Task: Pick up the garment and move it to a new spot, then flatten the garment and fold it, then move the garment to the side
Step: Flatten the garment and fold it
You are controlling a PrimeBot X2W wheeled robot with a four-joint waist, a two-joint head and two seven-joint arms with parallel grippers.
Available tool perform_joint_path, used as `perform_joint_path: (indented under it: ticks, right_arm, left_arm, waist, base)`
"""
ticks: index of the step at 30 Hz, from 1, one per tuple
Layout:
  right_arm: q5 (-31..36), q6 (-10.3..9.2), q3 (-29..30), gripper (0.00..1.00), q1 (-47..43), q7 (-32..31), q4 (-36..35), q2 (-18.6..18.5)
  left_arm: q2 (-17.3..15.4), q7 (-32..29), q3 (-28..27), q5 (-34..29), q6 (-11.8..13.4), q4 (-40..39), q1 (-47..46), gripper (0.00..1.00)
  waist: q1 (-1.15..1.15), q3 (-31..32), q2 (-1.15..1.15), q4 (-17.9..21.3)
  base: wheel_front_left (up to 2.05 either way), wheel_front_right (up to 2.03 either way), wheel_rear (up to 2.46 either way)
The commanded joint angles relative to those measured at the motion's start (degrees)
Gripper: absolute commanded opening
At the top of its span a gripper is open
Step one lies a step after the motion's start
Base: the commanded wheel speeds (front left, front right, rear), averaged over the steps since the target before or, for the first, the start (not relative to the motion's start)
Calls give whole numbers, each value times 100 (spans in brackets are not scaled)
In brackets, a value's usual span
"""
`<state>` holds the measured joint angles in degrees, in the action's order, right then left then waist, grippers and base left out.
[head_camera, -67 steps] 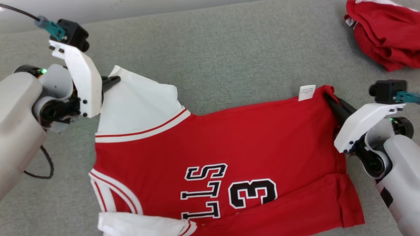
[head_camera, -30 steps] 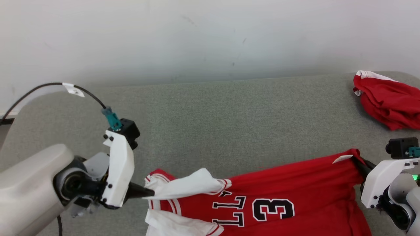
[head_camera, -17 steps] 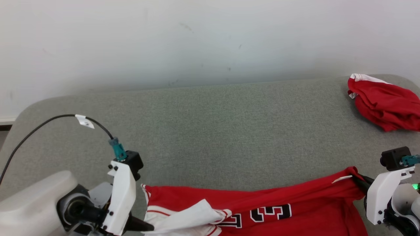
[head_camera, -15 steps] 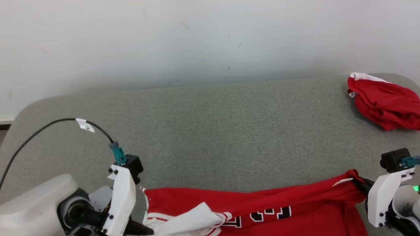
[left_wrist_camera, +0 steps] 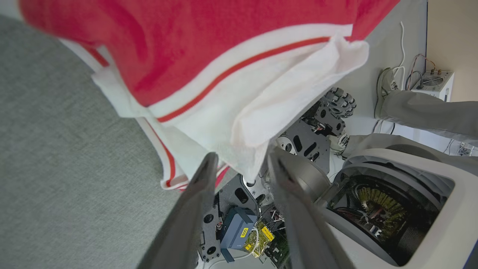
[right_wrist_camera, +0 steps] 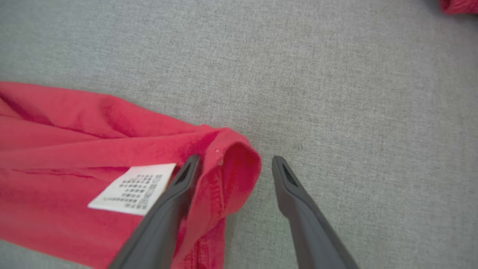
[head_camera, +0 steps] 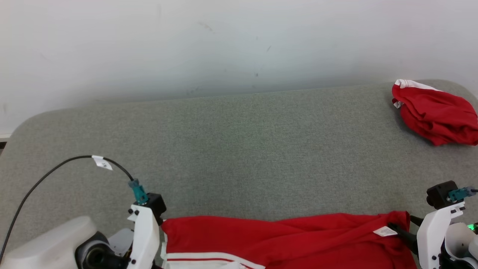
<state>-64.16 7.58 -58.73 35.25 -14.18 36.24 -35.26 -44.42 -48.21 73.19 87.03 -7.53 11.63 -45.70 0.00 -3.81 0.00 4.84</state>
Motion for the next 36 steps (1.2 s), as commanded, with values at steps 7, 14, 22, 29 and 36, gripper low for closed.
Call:
perform_joint_path:
  ticks: [7, 14, 22, 29, 36]
  right_arm:
    - [-250, -18, -236, 100, 42, -52, -216, -261]
    - [-625, -17, -228, 100, -124, -272, -684, -828]
    - [-669, -17, 472, 100, -113, 534, -1300, -1294]
    - [-167, -17, 1442, 100, -410, 2046, -1406, -1041]
    - [563, -17, 2672, 100, -1167, 2868, -1407, -395]
  left_arm:
    - [-40, 170, -80, -50, 9, 78, 33, 100]
    - [-202, 658, -424, -117, 9, 46, -185, 100]
    - [-346, 2258, -1039, -578, 51, 36, -182, 100]
    - [-462, 4282, -1461, -1274, 469, -51, 322, 100]
    - [-412, 6153, -1997, -1665, 1395, -268, 1084, 100]
  waist:
    - [0, 108, 0, -30]
    - [0, 281, 0, -106]
    - [0, 407, 0, -153]
    - [0, 475, 0, -173]
    - [0, 503, 0, -246]
  base:
    - [0, 0, 0]
    - [0, 0, 0]
    - [0, 0, 0]
    - [0, 0, 0]
    - [0, 0, 0]
